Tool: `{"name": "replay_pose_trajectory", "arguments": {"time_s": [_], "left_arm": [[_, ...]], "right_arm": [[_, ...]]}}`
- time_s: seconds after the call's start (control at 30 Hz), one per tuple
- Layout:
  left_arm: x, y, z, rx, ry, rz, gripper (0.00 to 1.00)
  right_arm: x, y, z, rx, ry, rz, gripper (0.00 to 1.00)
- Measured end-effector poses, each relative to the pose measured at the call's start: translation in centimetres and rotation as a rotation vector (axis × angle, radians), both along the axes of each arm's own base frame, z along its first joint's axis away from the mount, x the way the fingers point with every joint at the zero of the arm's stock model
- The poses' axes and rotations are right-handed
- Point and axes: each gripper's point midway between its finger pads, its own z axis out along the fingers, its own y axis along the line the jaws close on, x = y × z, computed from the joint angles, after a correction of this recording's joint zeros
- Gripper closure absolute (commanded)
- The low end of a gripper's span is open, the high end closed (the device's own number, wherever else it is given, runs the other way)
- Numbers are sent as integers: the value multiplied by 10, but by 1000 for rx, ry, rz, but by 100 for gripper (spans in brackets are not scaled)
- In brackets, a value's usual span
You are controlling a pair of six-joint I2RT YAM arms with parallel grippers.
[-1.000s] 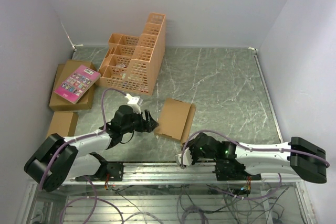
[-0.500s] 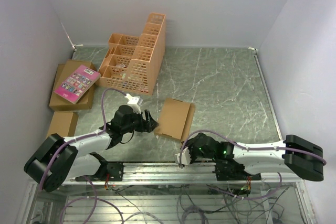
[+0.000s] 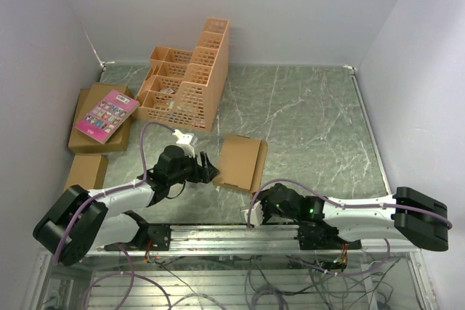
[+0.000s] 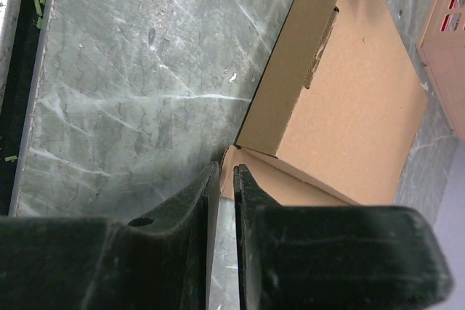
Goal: Fold the paper box
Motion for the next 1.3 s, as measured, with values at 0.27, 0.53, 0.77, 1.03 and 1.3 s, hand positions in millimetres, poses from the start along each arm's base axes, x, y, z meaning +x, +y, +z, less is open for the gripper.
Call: {"name": "replay_pose_trajectory", "arguments": {"time_s": [0.27,0.53,0.77,1.03,1.3], "left_arm": [[-1,1,-7,13,17,-1,18],[0,0,-7,15,20,-1,18],[1,-1,-5,10,13,-1,18],[2,-1,-4,12,8,-4,17],[6,-3,-1,14,-3,-6,15]], "right_arm": [[2,-2,-1,5,17,-21,88],[14,-7,-6,-10,40,-71,86],[20,-8,-8,-13,49,-86,91],[34,-3,6,24,41,-104,100],[43,2,10,37,84,-103,100]]}}
